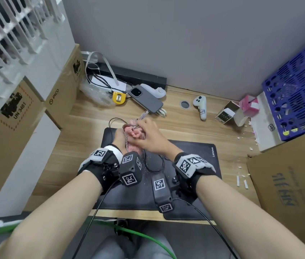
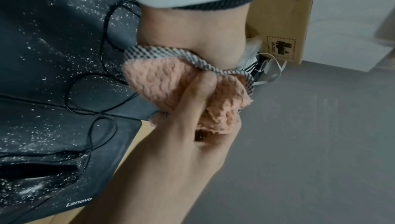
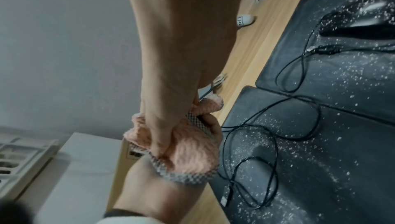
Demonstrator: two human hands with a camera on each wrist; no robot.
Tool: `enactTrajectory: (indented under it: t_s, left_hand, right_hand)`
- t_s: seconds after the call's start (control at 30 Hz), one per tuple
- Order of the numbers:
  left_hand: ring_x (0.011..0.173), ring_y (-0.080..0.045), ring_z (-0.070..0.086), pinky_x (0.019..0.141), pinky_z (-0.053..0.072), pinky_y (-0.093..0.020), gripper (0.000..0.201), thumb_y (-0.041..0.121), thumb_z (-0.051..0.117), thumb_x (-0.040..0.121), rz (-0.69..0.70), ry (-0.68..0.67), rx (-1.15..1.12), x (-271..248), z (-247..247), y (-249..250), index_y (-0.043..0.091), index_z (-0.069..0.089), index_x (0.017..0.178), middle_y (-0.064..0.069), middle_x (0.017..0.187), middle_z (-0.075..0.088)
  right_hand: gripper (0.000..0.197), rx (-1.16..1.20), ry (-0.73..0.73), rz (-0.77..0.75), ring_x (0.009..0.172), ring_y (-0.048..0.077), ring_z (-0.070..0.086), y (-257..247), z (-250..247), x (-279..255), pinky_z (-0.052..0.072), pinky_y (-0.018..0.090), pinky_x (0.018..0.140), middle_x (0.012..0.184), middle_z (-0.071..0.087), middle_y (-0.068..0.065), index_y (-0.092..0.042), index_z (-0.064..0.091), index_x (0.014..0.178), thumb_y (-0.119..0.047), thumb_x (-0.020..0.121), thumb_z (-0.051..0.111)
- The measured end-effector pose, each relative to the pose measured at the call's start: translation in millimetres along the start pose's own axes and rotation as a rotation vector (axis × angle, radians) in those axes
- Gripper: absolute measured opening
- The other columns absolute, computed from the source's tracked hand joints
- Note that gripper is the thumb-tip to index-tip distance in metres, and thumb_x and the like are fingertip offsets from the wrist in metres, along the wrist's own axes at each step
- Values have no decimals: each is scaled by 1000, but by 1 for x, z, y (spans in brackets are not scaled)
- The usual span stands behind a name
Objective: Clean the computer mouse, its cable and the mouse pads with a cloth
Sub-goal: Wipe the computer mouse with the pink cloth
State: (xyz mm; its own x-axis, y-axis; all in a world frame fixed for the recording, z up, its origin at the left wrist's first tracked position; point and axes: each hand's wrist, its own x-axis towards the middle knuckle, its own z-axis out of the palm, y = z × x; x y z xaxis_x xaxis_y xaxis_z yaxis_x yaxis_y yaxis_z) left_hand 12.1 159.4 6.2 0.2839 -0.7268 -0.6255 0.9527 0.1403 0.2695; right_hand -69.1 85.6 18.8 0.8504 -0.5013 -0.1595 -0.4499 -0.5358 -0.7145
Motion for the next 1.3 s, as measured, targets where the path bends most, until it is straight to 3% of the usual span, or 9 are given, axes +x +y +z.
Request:
enactTrajectory:
  t_s: [0.2,0.3,0.4,0.53,0.63,0.77,1.0,1.2,1.3]
  left_hand:
    - [82,-28,62,73,56,-37,35,27,33,96,-235,29,424,-7,21,4,7,61,100,-14,91,66]
    - [78,-27,61,62,58,-35,35,26,31,97,-219,67,448,-7,22,6,8,61,97,-13,83,67]
    - [73,-24,61,68,56,-32,40,27,21,100,-175,90,407,-3,20,15,8,54,86,-9,71,67]
    - [43,-19,64,40,51,-22,66,32,21,103,-134,32,253,-5,23,21,2,61,59,-12,49,63]
    - [48,-19,64,60,55,-28,59,23,29,94,-176,-66,367,-6,20,24,6,66,51,-10,53,62]
    - [62,-30,68,58,59,-42,36,29,36,96,-248,73,555,-7,15,31,5,62,94,-17,76,69]
    - [56,-24,68,52,59,-32,55,37,30,95,-222,41,317,1,10,32,7,66,65,-12,64,68]
    - [67,-28,67,57,59,-36,39,29,34,95,-239,-5,559,-3,13,30,3,64,94,-17,83,68]
    - [64,-18,60,63,56,-29,35,29,38,92,-195,27,453,-1,17,32,11,62,73,-7,67,64]
  right_hand:
    - [39,76,98,151,104,26,43,20,-17,5,39,41,92,106,44,7,-8,54,113,-42,95,46]
    - [41,192,56,169,112,29,49,9,-20,7,43,47,99,115,48,14,-3,46,121,-35,95,48]
    - [42,243,-54,55,123,17,42,-11,-21,-4,38,40,107,139,43,12,-11,33,141,-13,100,43]
    - [45,33,-171,-132,128,18,40,-14,-19,-10,31,33,106,141,43,7,-23,38,145,-22,101,45]
    - [37,71,-156,-116,127,19,41,-6,-23,-3,32,38,109,139,45,7,-23,47,138,-24,100,46]
    - [26,184,56,56,108,27,57,0,-20,12,46,50,95,117,61,15,-3,58,117,-18,100,45]
    - [35,-8,-33,-259,119,16,44,-12,-8,-4,34,30,98,130,50,3,-22,52,129,-33,96,56]
    - [32,347,10,50,117,29,52,7,-22,9,49,47,96,125,52,11,-10,53,122,-32,100,45]
    - [36,101,22,-32,120,23,50,-4,-14,9,41,43,104,131,52,10,-15,54,126,-38,99,47]
